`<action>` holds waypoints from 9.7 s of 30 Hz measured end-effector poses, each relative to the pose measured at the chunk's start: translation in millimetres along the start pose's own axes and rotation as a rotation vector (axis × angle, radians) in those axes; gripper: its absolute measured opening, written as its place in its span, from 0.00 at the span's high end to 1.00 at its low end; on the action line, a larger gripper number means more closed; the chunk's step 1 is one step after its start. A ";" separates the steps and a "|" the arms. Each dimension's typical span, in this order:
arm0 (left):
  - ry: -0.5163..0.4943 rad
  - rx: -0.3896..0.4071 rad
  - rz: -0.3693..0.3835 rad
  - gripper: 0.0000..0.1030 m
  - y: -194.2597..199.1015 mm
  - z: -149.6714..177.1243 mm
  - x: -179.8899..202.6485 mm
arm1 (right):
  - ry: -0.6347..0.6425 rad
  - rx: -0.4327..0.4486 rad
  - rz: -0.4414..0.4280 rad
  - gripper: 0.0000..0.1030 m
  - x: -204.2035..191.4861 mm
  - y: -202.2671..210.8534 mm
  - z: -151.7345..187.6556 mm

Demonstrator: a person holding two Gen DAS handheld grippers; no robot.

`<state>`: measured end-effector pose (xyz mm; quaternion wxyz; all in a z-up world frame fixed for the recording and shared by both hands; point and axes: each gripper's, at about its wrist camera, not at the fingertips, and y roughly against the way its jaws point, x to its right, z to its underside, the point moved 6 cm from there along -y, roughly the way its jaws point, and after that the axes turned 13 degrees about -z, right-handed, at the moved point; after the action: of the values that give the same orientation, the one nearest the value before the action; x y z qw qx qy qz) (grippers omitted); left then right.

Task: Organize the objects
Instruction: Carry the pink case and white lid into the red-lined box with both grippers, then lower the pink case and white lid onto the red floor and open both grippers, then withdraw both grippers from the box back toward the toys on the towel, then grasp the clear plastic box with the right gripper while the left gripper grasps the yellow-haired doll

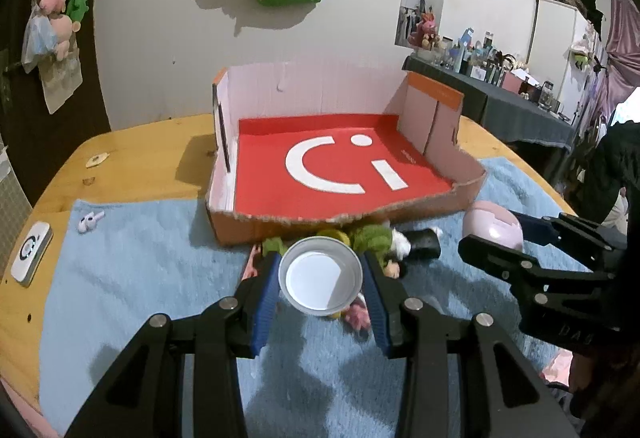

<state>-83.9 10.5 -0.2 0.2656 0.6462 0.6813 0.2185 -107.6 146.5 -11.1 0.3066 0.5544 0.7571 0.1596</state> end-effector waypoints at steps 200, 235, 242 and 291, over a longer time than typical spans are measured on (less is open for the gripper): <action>-0.019 -0.093 -0.059 0.08 -44.7 -30.6 -19.5 | -0.048 -0.100 -0.020 0.06 19.7 -20.4 -34.1; -0.005 -0.106 -0.056 0.15 -24.1 14.2 -29.1 | -0.054 -0.117 -0.047 0.03 -1.0 -9.0 18.2; -0.038 -0.098 0.010 0.32 -15.4 20.1 -11.7 | -0.059 -0.127 -0.047 0.15 0.2 -5.9 26.7; -0.059 -0.176 0.051 0.52 -33.0 43.8 -4.0 | 0.066 -0.209 -0.037 0.41 -1.4 -42.4 35.8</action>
<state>-80.8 2.3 -54.5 0.3356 0.6437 0.6346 0.2651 -115.8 127.5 -62.6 0.3405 0.5000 0.7560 0.2500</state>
